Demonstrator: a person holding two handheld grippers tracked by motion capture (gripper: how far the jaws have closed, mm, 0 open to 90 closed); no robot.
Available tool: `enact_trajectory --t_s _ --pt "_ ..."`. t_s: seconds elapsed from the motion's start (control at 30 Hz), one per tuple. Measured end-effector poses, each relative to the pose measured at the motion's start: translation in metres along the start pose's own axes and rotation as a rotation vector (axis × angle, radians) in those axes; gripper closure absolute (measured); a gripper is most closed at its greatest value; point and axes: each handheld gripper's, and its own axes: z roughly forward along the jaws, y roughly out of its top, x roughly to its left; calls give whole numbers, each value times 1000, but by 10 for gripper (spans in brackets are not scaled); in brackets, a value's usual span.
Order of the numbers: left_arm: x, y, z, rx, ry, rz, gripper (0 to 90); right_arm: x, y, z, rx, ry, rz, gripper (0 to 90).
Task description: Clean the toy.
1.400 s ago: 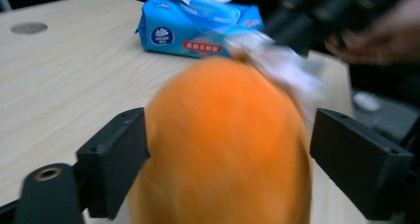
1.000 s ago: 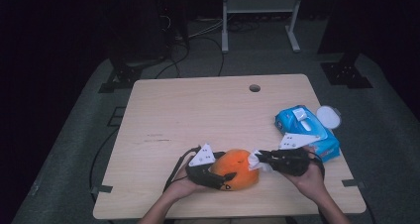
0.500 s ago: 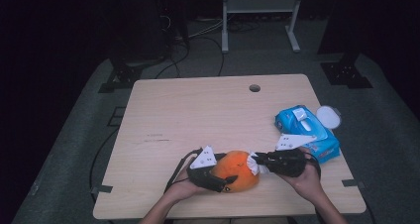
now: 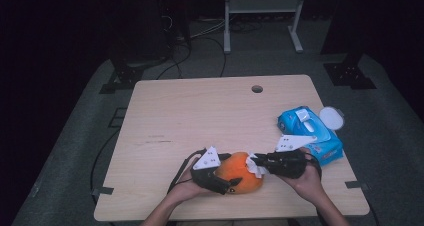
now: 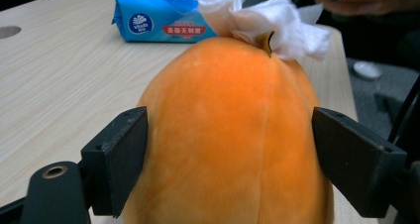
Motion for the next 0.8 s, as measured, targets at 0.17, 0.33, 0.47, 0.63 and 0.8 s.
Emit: enact_trajectory --t_s 0.17,0.33,0.47,0.63,0.8 --pt "-8 3 7 12 31 19 175 -7 -3 -6 -6 -28 29 809" --pt "-8 3 6 17 20 33 150 9 6 0 1 -23 -40 810" --pt "5 0 2 12 16 -69 78 0 0 -1 9 -19 -14 811" --pt "-3 3 7 19 22 -38 163 4 9 -8 -24 -19 -15 811" --pt "-17 8 11 33 16 41 157 19 21 0 -14 -9 -88 810"
